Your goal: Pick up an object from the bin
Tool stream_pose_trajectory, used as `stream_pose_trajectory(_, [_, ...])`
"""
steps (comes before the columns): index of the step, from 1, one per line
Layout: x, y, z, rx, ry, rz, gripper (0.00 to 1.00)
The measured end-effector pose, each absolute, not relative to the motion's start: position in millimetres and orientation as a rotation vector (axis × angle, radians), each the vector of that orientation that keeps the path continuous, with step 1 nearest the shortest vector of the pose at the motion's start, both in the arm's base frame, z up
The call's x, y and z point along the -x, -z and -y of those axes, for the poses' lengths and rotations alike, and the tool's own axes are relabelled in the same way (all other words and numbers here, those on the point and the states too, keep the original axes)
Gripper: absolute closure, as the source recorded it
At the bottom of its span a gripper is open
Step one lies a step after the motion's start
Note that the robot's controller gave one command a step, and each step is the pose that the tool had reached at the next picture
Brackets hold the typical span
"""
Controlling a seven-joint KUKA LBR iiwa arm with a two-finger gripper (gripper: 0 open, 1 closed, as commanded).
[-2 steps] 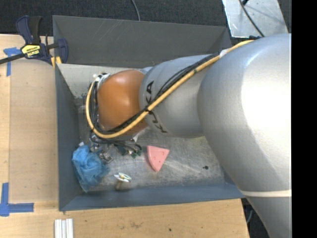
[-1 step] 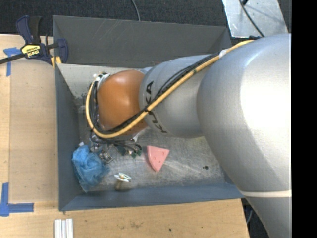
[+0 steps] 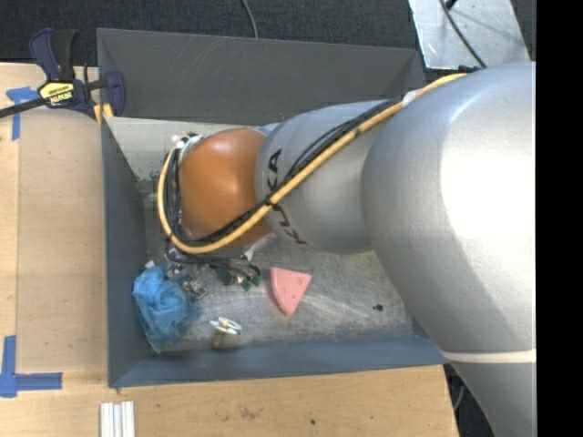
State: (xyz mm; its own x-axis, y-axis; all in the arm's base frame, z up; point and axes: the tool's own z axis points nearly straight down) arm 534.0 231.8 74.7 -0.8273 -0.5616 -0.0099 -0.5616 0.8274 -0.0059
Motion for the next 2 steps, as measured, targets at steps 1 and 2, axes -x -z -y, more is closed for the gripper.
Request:
stream_pose_trajectory(1, [-534.0,-74.8,-231.9,0.920,0.004,-2.992,1.00])
stream_pose_trajectory(2, [-534.0,-74.8,-231.9,0.919,0.004,-2.993,1.00])
